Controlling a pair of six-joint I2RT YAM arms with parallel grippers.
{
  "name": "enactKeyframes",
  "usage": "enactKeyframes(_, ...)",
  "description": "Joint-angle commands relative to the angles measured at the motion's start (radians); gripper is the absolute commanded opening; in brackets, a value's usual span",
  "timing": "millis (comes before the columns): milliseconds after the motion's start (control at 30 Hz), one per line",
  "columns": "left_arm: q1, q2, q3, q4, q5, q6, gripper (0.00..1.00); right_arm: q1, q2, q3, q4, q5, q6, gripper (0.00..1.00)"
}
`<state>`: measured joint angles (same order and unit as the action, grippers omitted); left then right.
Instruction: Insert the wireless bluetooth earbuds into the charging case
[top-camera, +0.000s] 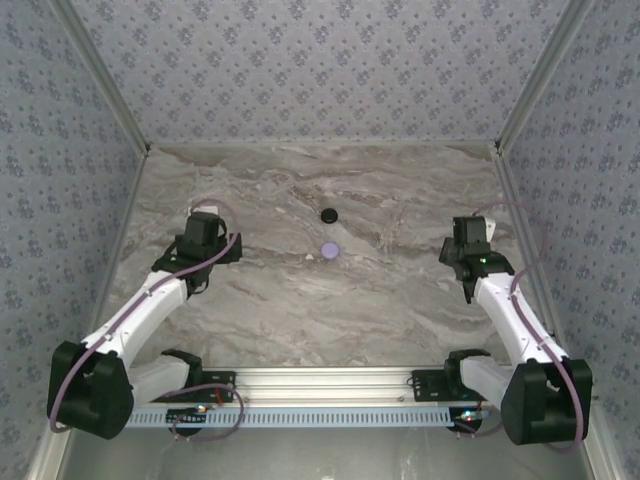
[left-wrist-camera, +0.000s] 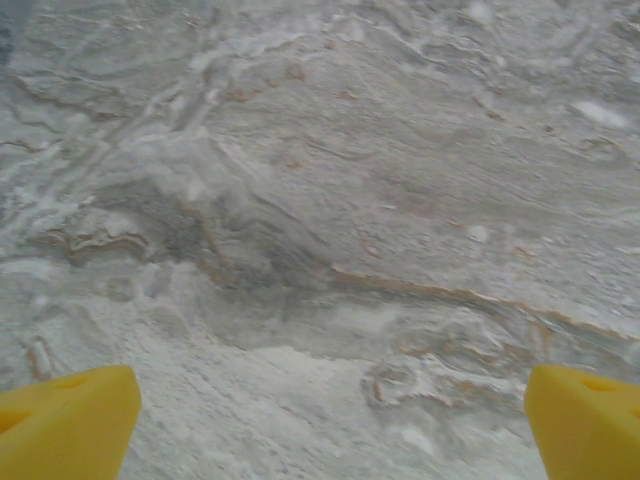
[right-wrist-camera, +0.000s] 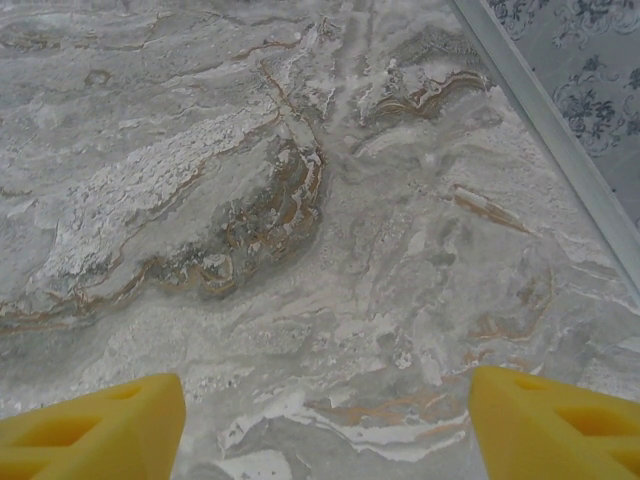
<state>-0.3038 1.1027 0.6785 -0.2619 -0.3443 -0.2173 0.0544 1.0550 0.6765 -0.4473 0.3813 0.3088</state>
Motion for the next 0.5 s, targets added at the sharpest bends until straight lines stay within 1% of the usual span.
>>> enactKeyframes(0, 0.031, -0.022, -0.049, 0.151, -0.048, 0.073, 0.99, -0.033, -0.007, -0.036, 0.094, -0.039, -0.031, 0.79)
enactKeyframes(133, 0.066, -0.021, -0.101, 0.245, -0.064, 0.097, 0.99, -0.062, -0.035, -0.103, 0.211, -0.088, -0.057, 0.81)
enactKeyframes(233, 0.091, -0.017, -0.146, 0.337, -0.066, 0.104, 0.99, -0.092, -0.062, -0.171, 0.335, -0.155, -0.069, 0.82)
enactKeyframes(333, 0.111, -0.005, -0.187, 0.435, -0.067, 0.105, 0.99, -0.095, -0.101, -0.266, 0.501, -0.151, -0.099, 0.82)
enactKeyframes(400, 0.123, 0.005, -0.221, 0.511, -0.033, 0.126, 0.99, -0.101, -0.122, -0.313, 0.57, -0.14, -0.11, 0.83)
enactKeyframes(467, 0.134, 0.021, -0.24, 0.569, 0.007, 0.146, 0.99, -0.117, -0.124, -0.337, 0.609, -0.162, -0.118, 0.83)
